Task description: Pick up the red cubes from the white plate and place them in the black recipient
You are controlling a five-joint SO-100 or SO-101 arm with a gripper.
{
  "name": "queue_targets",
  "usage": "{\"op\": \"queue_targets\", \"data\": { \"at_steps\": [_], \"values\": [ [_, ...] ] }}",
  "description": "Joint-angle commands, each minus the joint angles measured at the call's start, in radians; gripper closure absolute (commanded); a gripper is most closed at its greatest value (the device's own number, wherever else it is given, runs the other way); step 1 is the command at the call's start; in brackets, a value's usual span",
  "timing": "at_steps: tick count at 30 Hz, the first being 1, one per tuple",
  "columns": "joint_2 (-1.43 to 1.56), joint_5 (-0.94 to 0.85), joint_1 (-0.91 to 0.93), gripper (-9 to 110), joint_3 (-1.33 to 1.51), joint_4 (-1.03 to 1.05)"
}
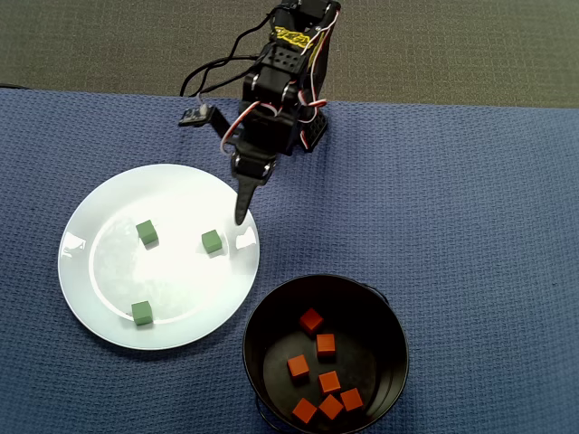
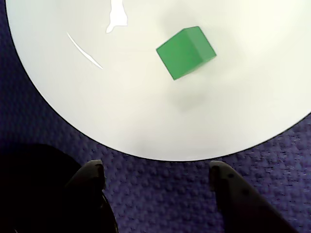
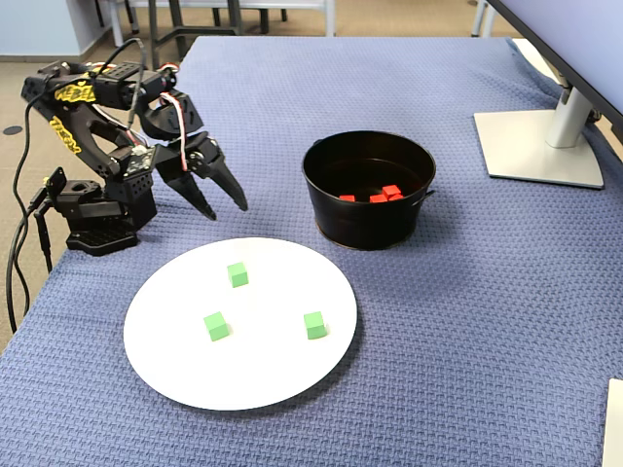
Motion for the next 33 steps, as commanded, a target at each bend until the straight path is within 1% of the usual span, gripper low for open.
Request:
{"op": "queue_targets", "data": {
  "at_steps": [1,7,11,16,19,21,27,33],
  "values": [
    [0.123,-0.003,-0.101,82,0.025,0.091],
    [0.213,0.015,-0.179,82,0.103,0.141],
    [0.385,0.023,-0.218,83,0.178,0.215],
    [0.333,0.021,-0.232,83,0.202,0.184],
    [0.462,0.021,-0.242,83,0.264,0.212],
    [0.549,0.026,-0.233,84,0.287,0.235],
    [0.534,0.037,-0.216,84,0.324,0.213],
    [0.483,0.021,-0.127,85,0.388,0.109]
  ]
}}
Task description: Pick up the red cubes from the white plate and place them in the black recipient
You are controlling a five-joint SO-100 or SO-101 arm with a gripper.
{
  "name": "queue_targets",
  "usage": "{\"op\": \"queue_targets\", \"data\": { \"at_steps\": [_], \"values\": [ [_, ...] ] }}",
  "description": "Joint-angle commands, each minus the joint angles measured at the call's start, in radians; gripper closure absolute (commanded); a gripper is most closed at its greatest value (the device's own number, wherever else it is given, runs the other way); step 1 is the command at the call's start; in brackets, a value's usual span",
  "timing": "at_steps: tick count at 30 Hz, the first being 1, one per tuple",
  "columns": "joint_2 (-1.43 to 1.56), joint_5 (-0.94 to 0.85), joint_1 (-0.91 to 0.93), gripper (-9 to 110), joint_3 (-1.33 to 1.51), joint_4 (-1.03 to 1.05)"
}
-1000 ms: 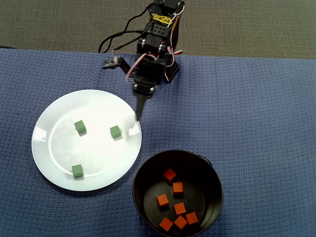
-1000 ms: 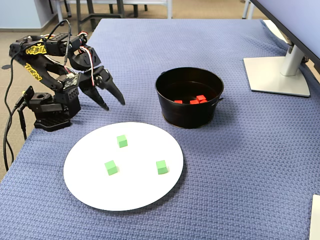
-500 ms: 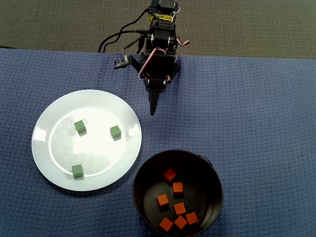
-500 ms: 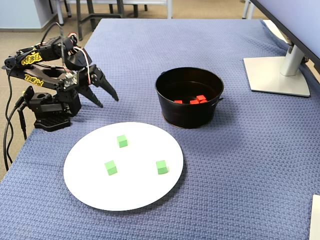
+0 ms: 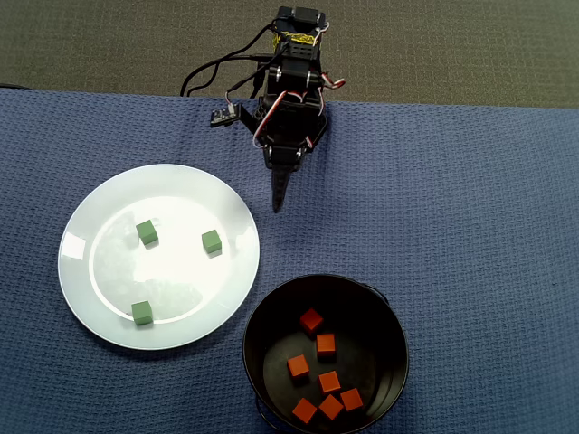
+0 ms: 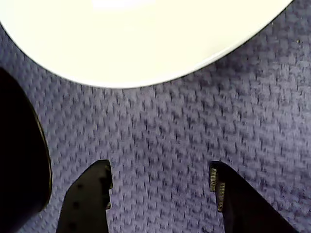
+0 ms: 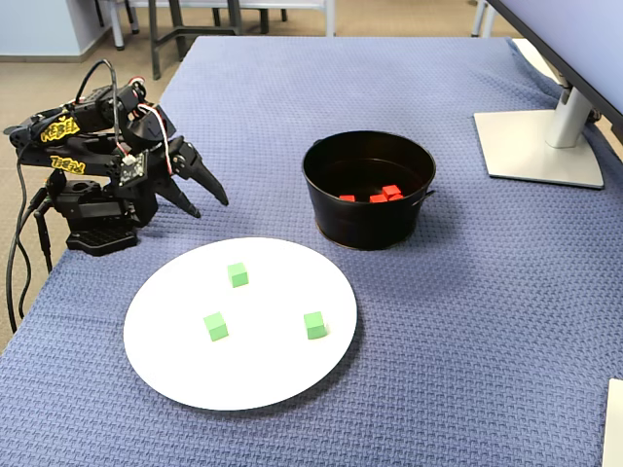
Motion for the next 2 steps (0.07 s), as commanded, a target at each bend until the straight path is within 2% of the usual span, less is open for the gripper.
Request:
{"op": "queue_targets", "data": {
  "at_steps": [1,2],
  "values": [
    [-0.034,-0.009,0.052,85,0.017,-0.067],
    [-0.026,-0.008,0.048,85,0.025,-0.064]
  ]
}}
